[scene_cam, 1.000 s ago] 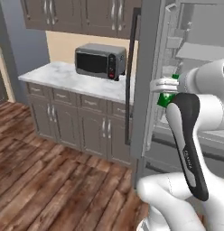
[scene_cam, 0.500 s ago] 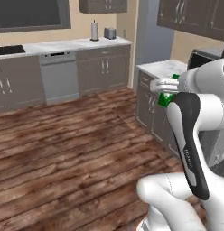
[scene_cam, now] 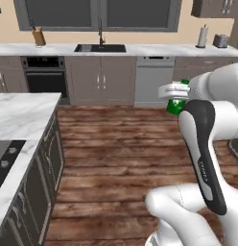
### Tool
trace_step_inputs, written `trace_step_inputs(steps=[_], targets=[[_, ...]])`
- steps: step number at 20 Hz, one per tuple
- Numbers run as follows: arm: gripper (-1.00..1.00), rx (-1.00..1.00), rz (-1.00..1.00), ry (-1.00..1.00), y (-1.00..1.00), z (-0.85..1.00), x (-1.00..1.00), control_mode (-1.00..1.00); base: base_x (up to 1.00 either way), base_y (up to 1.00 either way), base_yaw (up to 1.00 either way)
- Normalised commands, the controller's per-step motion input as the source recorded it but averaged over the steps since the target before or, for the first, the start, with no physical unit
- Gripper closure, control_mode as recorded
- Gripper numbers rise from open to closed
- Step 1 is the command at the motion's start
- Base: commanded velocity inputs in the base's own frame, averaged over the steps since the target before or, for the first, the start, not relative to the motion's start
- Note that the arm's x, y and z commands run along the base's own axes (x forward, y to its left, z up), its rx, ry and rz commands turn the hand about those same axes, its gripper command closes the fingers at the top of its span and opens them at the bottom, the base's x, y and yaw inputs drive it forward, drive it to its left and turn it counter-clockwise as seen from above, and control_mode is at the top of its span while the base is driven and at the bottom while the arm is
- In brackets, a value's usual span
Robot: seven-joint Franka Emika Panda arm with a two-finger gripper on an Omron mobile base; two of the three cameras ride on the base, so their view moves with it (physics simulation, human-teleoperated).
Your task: Take a sugar cube from the saucer and place it inside the coffee. Then, grab milk from the fridge and place it next to the coffee on the counter to sweeten the coffee.
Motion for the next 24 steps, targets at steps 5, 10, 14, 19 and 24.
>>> trace_step_inputs(steps=[5,10,14,19,24], targets=[[1.00,0.00,0.00,0.00,0.00,0.00,0.00,1.00,1.00,0.10,0.28],[1.00,0.00,0.00,0.00,0.00,0.00,0.00,1.00,1.00,-0.09,0.18],[1.00,0.00,0.00,0.00,0.00,0.00,0.00,1.00,1.00,-0.32,0.12],[1.00,0.00,0.00,0.00,0.00,0.00,0.00,1.00,1.00,-0.26,0.13],[1.00,0.00,0.00,0.00,0.00,0.00,0.00,1.00,1.00,-0.24,0.13]])
